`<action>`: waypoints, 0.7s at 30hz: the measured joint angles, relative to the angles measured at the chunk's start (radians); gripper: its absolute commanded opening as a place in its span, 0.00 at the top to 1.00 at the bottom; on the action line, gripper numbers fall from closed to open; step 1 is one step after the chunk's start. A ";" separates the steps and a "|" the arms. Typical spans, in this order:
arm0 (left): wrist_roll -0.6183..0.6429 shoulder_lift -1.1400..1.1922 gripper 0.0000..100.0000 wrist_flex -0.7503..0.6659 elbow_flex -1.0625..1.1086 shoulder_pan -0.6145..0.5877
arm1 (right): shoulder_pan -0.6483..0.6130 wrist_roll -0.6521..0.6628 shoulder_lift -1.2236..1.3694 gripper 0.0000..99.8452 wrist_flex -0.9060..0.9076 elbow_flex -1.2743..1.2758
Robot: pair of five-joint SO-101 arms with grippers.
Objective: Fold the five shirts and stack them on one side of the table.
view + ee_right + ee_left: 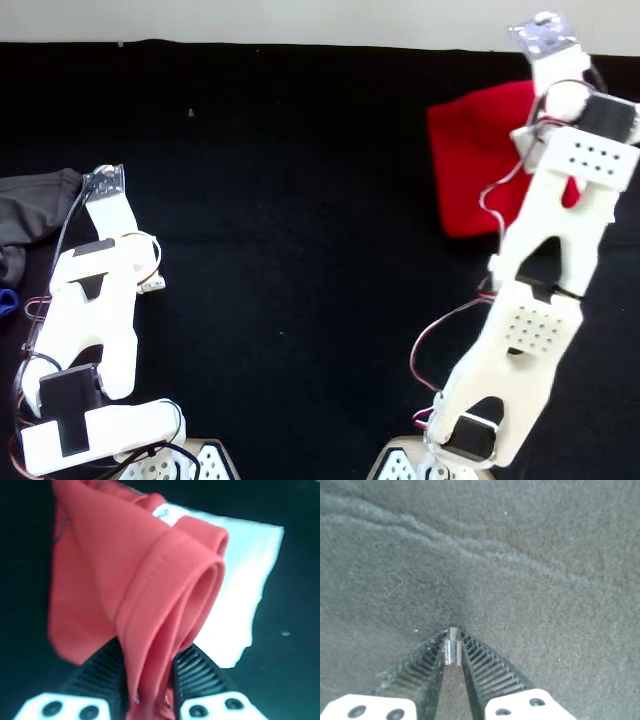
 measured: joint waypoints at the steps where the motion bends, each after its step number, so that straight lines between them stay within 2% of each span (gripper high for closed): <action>1: 0.000 0.000 0.99 0.000 0.000 0.000 | 0.015 0.003 0.012 0.99 -0.037 0.006; 7: 0.000 0.000 0.99 0.000 0.000 0.000 | 0.075 0.006 0.132 0.99 -0.282 0.061; 14: 0.000 0.000 0.99 0.000 0.000 0.000 | 0.084 0.006 0.272 0.99 -0.540 0.064; 21: 0.000 0.000 0.99 0.000 0.000 0.000 | 0.087 0.006 0.322 0.99 -0.608 0.064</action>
